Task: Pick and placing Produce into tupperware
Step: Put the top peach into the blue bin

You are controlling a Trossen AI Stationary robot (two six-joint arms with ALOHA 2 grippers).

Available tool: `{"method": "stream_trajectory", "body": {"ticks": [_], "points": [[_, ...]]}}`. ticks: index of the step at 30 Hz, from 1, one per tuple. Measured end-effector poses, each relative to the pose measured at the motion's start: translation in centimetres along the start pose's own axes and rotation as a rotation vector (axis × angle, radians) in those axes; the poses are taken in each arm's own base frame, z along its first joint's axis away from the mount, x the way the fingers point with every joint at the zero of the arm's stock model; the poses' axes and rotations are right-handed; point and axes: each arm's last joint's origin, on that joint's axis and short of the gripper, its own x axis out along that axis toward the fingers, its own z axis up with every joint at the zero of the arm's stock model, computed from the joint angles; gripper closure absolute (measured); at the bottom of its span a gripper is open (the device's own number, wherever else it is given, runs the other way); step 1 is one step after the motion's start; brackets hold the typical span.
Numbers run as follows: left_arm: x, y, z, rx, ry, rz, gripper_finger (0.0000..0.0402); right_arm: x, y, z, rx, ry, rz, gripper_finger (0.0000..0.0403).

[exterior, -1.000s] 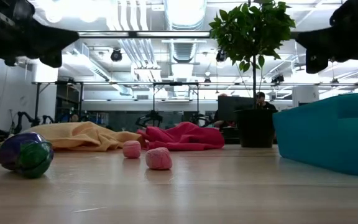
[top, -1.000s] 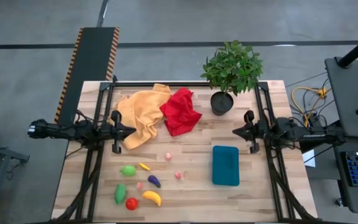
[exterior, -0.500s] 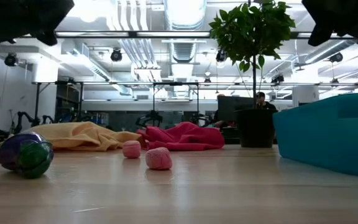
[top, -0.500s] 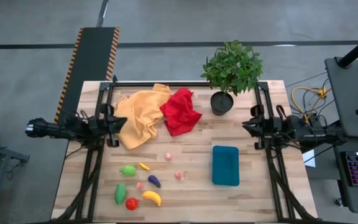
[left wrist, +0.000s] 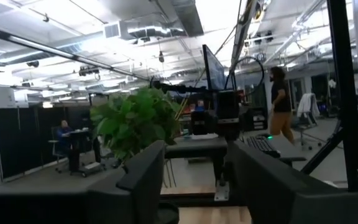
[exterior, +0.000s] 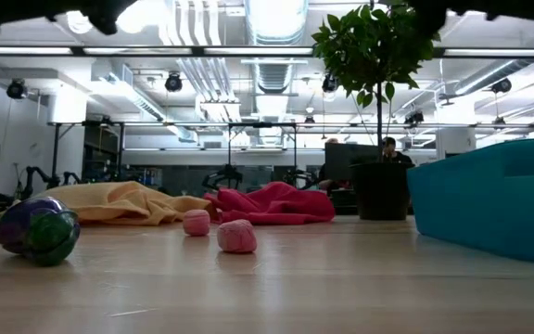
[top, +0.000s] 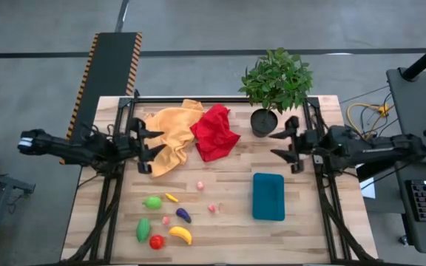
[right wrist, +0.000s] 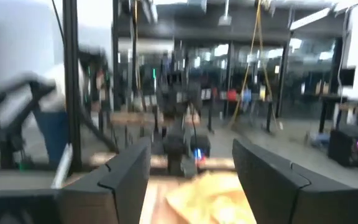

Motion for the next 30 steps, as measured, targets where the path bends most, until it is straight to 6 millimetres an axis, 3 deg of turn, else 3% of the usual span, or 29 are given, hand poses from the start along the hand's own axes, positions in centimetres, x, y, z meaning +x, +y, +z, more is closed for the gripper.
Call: {"method": "stream_trajectory", "body": {"ticks": [4,7,16,22,30], "points": [[1.8,-0.5,0.3,0.012,0.036,-0.009,0.0216,2.9,-0.1,0.2,-0.032,0.166,0.012,0.0177],[2.5,-1.0,-0.6,0.044,0.096,-0.024,0.0216,4.8,-0.1,0.0,-0.024,0.278,0.02,0.0177],[2.4,-0.9,-0.6,0.114,0.085,-0.014,0.0216,9.8,-0.1,-1.9,0.068,0.461,0.013,0.0176],[1.7,-0.7,-0.5,0.1,0.068,-0.008,0.0216,11.9,0.0,-4.0,0.127,0.544,0.004,0.0178],[1.7,-1.2,-2.5,0.037,0.171,-0.036,0.0216,13.2,0.2,-5.2,0.144,0.586,0.012,0.0179]]}}
